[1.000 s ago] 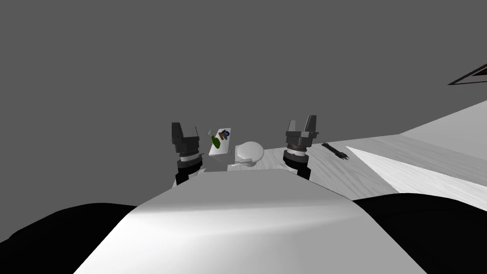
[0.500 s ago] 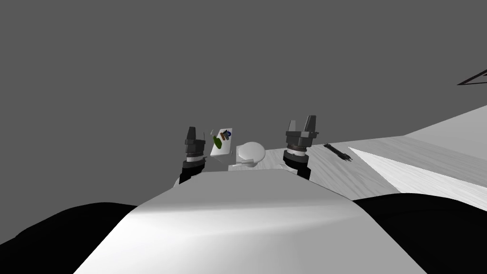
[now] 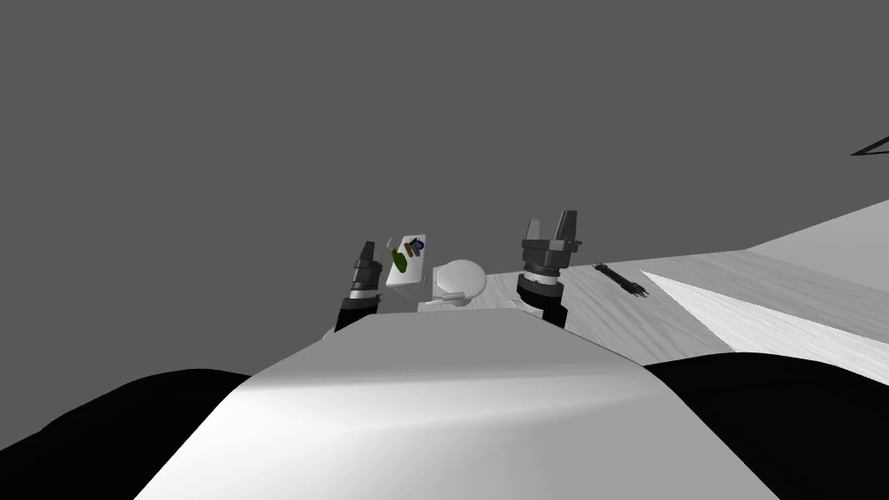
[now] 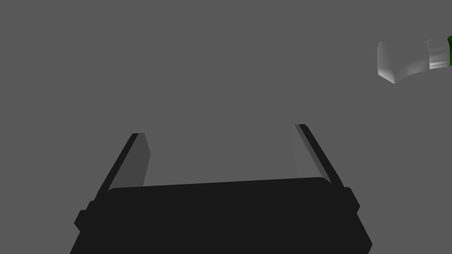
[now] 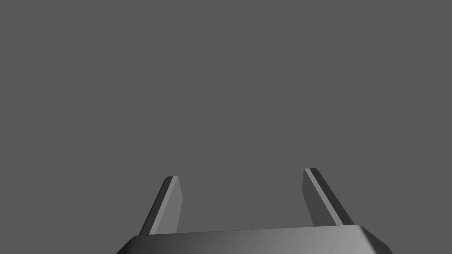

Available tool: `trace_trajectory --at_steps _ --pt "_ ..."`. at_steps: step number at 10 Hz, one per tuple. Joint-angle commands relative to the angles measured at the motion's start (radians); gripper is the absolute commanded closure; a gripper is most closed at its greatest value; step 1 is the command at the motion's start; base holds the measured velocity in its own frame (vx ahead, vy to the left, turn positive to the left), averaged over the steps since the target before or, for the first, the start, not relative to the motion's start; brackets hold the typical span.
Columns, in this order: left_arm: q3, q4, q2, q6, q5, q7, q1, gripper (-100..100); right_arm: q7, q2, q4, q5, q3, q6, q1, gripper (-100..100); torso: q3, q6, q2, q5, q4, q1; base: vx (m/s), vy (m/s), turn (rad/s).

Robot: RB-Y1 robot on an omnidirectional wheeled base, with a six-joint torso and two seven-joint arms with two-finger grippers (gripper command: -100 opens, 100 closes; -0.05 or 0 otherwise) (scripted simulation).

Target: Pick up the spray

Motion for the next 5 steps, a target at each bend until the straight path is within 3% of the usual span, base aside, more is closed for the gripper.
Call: trace_trajectory --at_steps 1,5 --pt "-0.003 -0.003 0.003 0.029 -0.008 -0.002 0.006 -100 0.000 0.000 0.000 0.000 0.000 0.000 0.000 0 0.000 0.000 0.000 0.000 0.000 0.000 0.027 0.019 0.002" --pt "-0.020 0.007 0.019 0.124 -0.056 -0.020 0.052 -100 0.000 0.000 0.000 0.000 0.000 0.000 0.000 0 0.000 0.000 0.000 0.000 0.000 -0.001 0.031 0.009 0.007"
